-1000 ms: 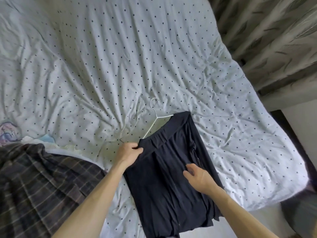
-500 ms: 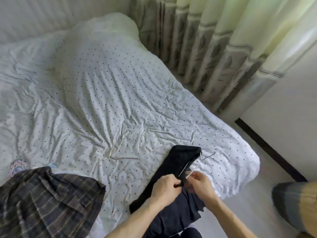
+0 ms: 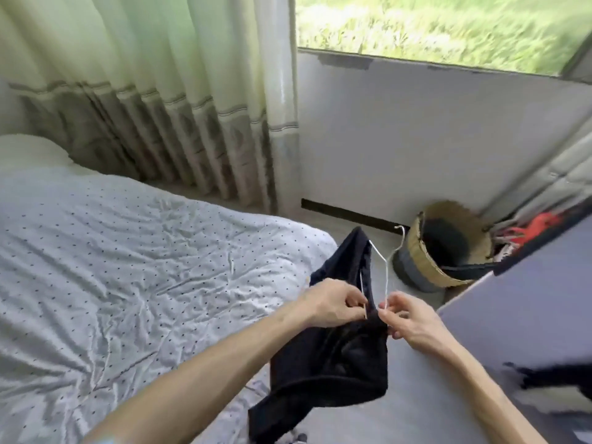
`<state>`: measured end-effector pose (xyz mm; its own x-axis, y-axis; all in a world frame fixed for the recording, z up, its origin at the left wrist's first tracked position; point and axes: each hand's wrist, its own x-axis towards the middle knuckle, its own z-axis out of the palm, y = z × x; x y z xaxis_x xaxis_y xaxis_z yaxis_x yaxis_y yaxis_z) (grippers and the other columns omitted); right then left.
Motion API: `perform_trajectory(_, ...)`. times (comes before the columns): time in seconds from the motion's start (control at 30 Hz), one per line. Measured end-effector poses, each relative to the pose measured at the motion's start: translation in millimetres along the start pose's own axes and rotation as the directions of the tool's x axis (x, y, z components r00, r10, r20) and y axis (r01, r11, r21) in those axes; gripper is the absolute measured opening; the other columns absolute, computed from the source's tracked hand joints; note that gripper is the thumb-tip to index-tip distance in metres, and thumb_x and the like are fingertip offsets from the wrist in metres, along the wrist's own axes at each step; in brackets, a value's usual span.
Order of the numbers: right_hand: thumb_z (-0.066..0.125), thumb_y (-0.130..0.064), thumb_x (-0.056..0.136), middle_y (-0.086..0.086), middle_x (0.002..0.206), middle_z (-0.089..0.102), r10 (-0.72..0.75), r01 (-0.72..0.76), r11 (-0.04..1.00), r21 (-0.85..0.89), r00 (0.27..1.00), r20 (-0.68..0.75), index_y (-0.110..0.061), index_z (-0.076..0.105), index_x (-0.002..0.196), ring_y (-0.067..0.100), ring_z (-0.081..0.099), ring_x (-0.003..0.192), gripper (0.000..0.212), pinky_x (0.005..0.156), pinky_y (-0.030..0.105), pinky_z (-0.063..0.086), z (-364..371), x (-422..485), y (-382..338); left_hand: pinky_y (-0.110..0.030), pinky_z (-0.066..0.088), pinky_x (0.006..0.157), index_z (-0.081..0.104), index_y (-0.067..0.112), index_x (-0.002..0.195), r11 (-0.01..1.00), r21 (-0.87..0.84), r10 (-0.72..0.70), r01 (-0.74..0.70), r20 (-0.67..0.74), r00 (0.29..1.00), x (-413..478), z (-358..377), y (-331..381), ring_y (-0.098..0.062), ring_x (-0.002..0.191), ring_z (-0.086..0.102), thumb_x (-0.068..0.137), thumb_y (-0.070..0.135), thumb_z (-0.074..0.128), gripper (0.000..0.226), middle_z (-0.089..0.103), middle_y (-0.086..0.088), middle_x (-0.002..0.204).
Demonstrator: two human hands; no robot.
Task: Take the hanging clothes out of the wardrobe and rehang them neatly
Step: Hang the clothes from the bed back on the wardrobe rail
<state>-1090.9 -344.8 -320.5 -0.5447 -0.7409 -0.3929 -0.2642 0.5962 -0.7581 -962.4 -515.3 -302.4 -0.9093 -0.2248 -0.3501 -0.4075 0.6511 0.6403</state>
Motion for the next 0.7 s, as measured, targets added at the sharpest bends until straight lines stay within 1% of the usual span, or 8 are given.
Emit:
perform_trajectory(0.13, 0.062, -0.034, 0.093, -0.018, 0.081, 0.066, -0.006, -0.012, 0.984, -0.178, 0.995, -0.101, -0.034, 0.06, 0.086, 0.004, 0.063, 0.066, 0.007, 0.069, 0.025, 0.054, -67.1, -76.3, 27.0, -0.033, 0.037, 0.112, 0.049, 0.029, 0.142, 0.955, 0.139, 0.289, -0.262, -0.246, 0.925, 39.0, -10.2, 84.8, -0.015, 0.129, 0.046, 0.088, 0.046, 0.062, 0.059, 0.051, 0.003, 0.14)
perform_trajectory(0.23, 0.063, -0.036, 0.092, -0.034, 0.077, 0.06, 0.017, -0.064, 0.973, -0.222, 0.978, -0.208, -0.041, 0.058, 0.083, -0.002, 0.058, 0.068, 0.011, 0.068, 0.018, 0.047, -103.9, -131.2, 41.7, -0.031, 0.034, 0.113, 0.054, 0.029, 0.141, 0.838, 0.298, 0.505, -0.457, -0.11, 0.856, 62.2, -1.1, 159.5, -0.012, 0.132, 0.045, 0.089, 0.054, 0.058, 0.058, 0.056, 0.007, 0.141)
perform_trajectory(0.3, 0.064, -0.036, 0.09, -0.033, 0.075, 0.06, 0.05, -0.11, 0.973, -0.203, 0.959, -0.278, -0.044, 0.057, 0.08, -0.001, 0.057, 0.069, 0.015, 0.066, 0.014, 0.043, -121.8, -161.3, 51.8, -0.033, 0.046, 0.103, 0.068, 0.027, 0.121, 0.802, 0.24, 0.561, -0.548, 0.017, 0.828, 73.2, 16.7, 200.7, -0.011, 0.117, 0.06, 0.095, 0.049, 0.053, 0.038, 0.069, 0.008, 0.123)
perform_trajectory(0.4, 0.066, -0.036, 0.089, -0.026, 0.077, 0.065, 0.14, -0.193, 0.978, -0.084, 0.893, -0.427, -0.042, 0.066, 0.088, -0.003, 0.058, 0.071, 0.006, 0.068, 0.012, 0.044, -136.7, -204.2, 75.1, -0.032, 0.052, 0.087, 0.072, 0.024, 0.101, 0.788, 0.093, 0.596, -0.608, 0.133, 0.792, 87.4, 53.1, 249.0, -0.007, 0.094, 0.065, 0.101, 0.035, 0.052, 0.023, 0.073, 0.013, 0.1)
perform_trajectory(0.47, 0.065, -0.042, 0.09, -0.022, 0.085, 0.068, 0.192, -0.238, 0.971, 0.004, 0.773, -0.604, -0.04, 0.069, 0.092, -0.004, 0.061, 0.079, 0.005, 0.073, 0.014, 0.045, -137.6, -227.9, 99.8, -0.024, 0.048, 0.08, 0.07, 0.023, 0.095, 0.752, 0.032, 0.647, -0.658, 0.155, 0.747, 97.7, 74.9, 273.0, 0.001, 0.082, 0.06, 0.102, 0.029, 0.053, 0.019, 0.069, 0.017, 0.089)
perform_trajectory(0.57, 0.059, -0.054, 0.09, -0.018, 0.095, 0.069, 0.292, -0.373, 0.921, 0.116, 0.46, -0.838, -0.038, 0.07, 0.097, 0.001, 0.062, 0.091, 0.02, 0.083, 0.025, 0.048, -122.8, -259.9, 148.8, -0.016, 0.043, 0.072, 0.067, 0.021, 0.091, 0.699, -0.07, 0.712, -0.712, 0.166, 0.682, 108.5, 101.7, 308.4, -0.001, 0.075, 0.058, 0.102, 0.025, 0.053, 0.018, 0.067, 0.014, 0.083)
perform_trajectory(0.63, 0.054, -0.052, 0.094, -0.018, 0.104, 0.069, 0.34, -0.437, 0.877, 0.202, 0.267, -0.902, -0.034, 0.071, 0.109, 0.009, 0.06, 0.098, 0.029, 0.086, 0.025, 0.045, -105.0, -277.0, 173.0, -0.009, 0.04, 0.069, 0.066, 0.016, 0.089, 0.66, -0.118, 0.748, -0.742, 0.194, 0.635, 113.2, 115.9, 333.3, 0.005, 0.073, 0.056, 0.103, 0.022, 0.053, 0.02, 0.065, 0.018, 0.08)
perform_trajectory(0.7, 0.044, -0.05, 0.098, -0.019, 0.104, 0.066, 0.322, -0.45, 0.861, 0.239, 0.118, -0.939, -0.03, 0.07, 0.116, 0.013, 0.056, 0.096, 0.037, 0.084, 0.027, 0.046, -88.6, -289.1, 183.1, -0.005, 0.037, 0.071, 0.063, 0.027, 0.083, 0.614, -0.154, 0.783, -0.774, 0.241, 0.573, 118.8, 128.5, 357.7, 0.011, 0.076, 0.055, 0.103, 0.022, 0.052, 0.023, 0.064, 0.021, 0.079)
